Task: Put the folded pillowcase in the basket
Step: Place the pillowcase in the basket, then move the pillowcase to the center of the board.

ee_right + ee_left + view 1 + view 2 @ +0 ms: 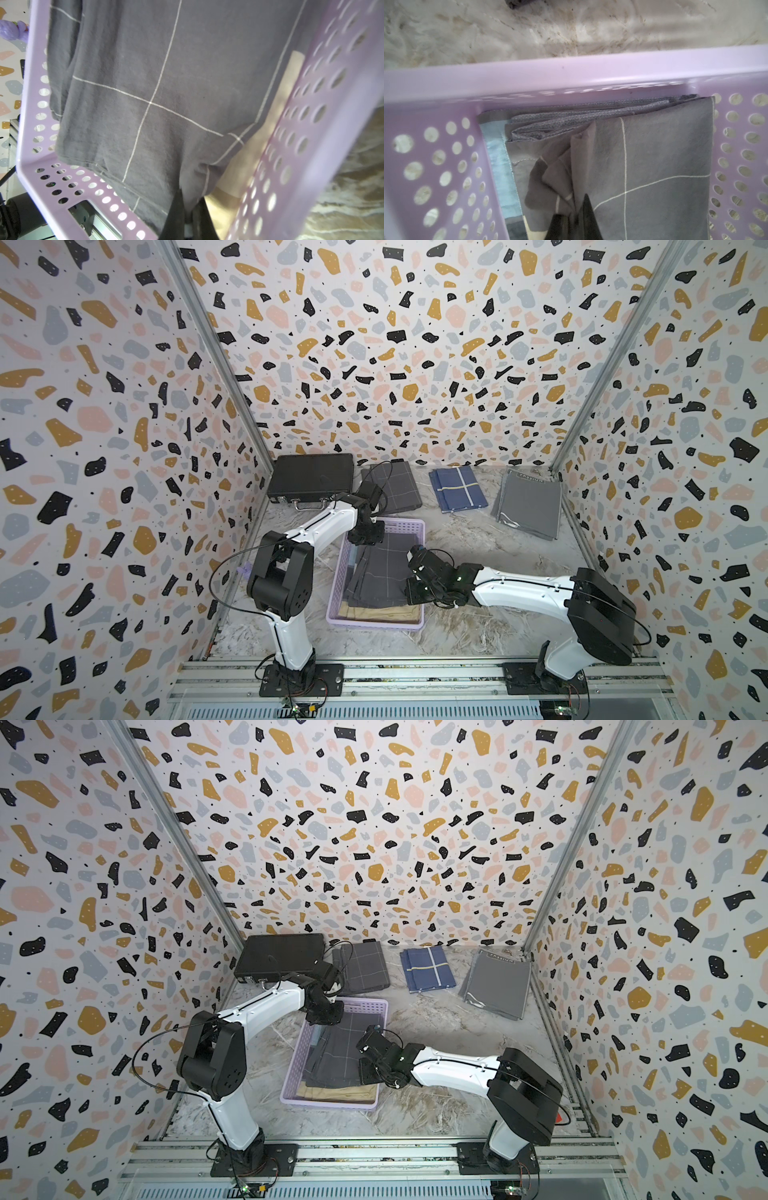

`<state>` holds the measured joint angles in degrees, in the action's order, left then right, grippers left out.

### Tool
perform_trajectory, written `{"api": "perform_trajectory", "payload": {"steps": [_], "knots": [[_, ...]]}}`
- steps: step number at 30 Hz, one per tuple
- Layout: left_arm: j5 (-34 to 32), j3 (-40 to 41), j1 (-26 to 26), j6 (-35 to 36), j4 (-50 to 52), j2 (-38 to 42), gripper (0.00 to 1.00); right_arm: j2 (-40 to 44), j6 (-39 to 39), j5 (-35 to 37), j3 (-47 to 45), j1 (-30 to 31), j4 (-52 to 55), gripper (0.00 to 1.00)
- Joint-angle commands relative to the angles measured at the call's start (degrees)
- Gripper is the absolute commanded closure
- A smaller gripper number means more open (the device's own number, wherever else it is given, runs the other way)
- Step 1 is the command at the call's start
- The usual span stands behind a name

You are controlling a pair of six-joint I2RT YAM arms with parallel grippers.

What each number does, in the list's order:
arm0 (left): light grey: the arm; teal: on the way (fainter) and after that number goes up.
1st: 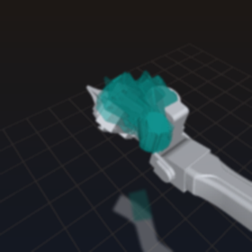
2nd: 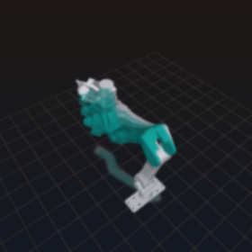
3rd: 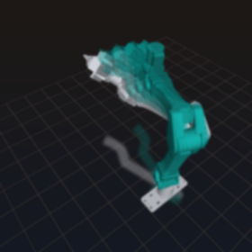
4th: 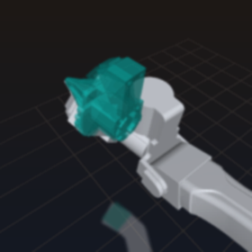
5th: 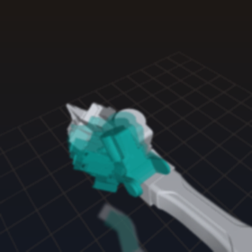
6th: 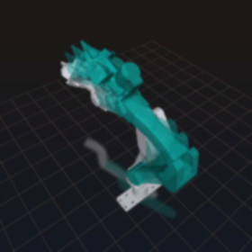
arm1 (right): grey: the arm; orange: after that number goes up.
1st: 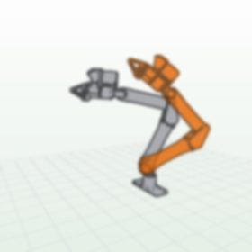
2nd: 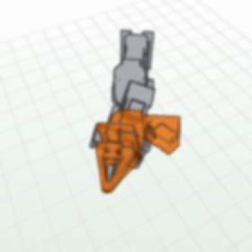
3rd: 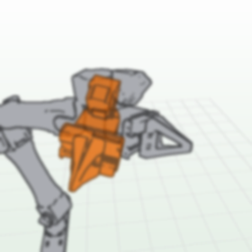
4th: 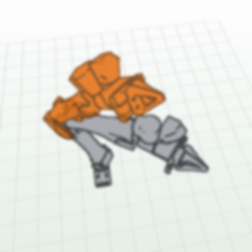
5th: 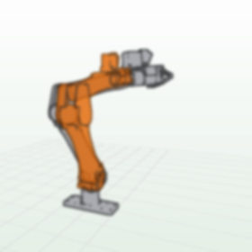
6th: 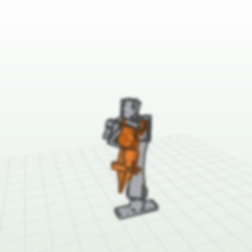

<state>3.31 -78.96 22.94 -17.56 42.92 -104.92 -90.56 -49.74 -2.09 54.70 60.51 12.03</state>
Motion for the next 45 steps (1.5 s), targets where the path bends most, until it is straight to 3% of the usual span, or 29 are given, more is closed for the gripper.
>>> {"api": "perform_trajectory", "payload": {"steps": [1, 7, 12, 13, 14, 17, 21, 25, 29, 31, 33, 34, 35, 37, 39, 41, 42, 45], "knots": [[1.5, 1.5, -0.2, 0.1, -2.7, 1.6, 1.0, 3.7, 0.0, 2.0, -0.4, 0.3, 1.9, 1.0], [3.6, 4.1, -0.1, 0.9, -6.2, 5.2, 1.0, 5.3, -0.3, 2.9, -1.8, 3.0, 1.5, 1.0], [3.9, 4.2, 0.0, 1.3, -6.4, 3.6, 1.0, 3.6, -1.1, 4.1, -2.5, 4.4, 0.7, 1.0], [3.2, 3.9, -0.1, 0.9, -5.8, 2.8, 0.94, 3.1, -1.4, 4.6, -2.5, 4.4, 1.2, 0.9], [1.9, 3.3, 0.0, 0.3, -4.6, 2.0, 0.71, 2.8, -1.5, 5.1, -2.5, 4.4, 1.6, 0.75], [-3.5, 1.3, 0.0, -2.1, 0.4, 0.6, 0.36, 3.6, -1.0, 6.2, -2.5, 4.4, 2.9, 0.57], [-6.5, -0.1, 0.0, -3.9, 3.8, 3.1, 0.18, 7.9, 0.6, 8.8, -2.0, 4.4, 5.4, 0.48], [-6.7, -0.6, -0.1, -3.4, 4.6, 9.2, 0.16, 11.6, 1.8, 9.4, -0.2, 4.8, 8.4, 0.44], [-4.8, -1.5, -0.1, -3.9, 4.4, 15.8, 0.17, 15.5, 2.5, 12.2, 1.5, 5.9, 15.0, 0.44], [-2.1, -1.2, 0.0, -5.2, 3.8, 18.5, 0.19, 19.0, 3.9, 18.0, 1.1, 5.7, 19.3, 0.44], [0.6, 0.8, 0.4, -6.7, 2.3, 21.3, 0.22, 22.7, 6.7, 22.8, 0.3, 2.7, 23.4, 0.42], [1.3, 2.5, 0.9, -7.6, 0.9, 23.0, 0.24, 24.5, 8.3, 21.6, -0.3, -2.4, 24.7, 0.45], [1.4, 4.4, 1.9, -8.0, -1.0, 24.8, 0.27, 26.5, 10.3, 19.0, -1.1, -7.9, 25.0, 0.55], [-5.3, 7.4, 6.2, -8.2, -2.6, 28.3, 0.32, 28.8, 14.8, 14.9, -2.1, -18.8, 25.2, 0.98], [-14.6, 9.2, 12.6, -6.1, -3.8, 31.9, 0.49, 28.6, 18.6, 12.8, -1.6, -27.7, 25.6, 1.0], [-23.0, 11.6, 17.9, -5.6, -6.2, 36.1, 0.9, 26.6, 20.5, 10.9, -1.4, -34.1, 25.1, 1.0], [-24.8, 12.8, 19.0, -5.6, -7.5, 38.0, 1.0, 25.4, 21.1, 9.7, -1.3, -36.3, 24.4, 1.0], [-23.3, 19.7, 19.6, -5.9, -15.6, 45.1, 1.0, 19.9, 22.7, 6.5, 0.9, -42.4, 22.3, 1.0]]}}
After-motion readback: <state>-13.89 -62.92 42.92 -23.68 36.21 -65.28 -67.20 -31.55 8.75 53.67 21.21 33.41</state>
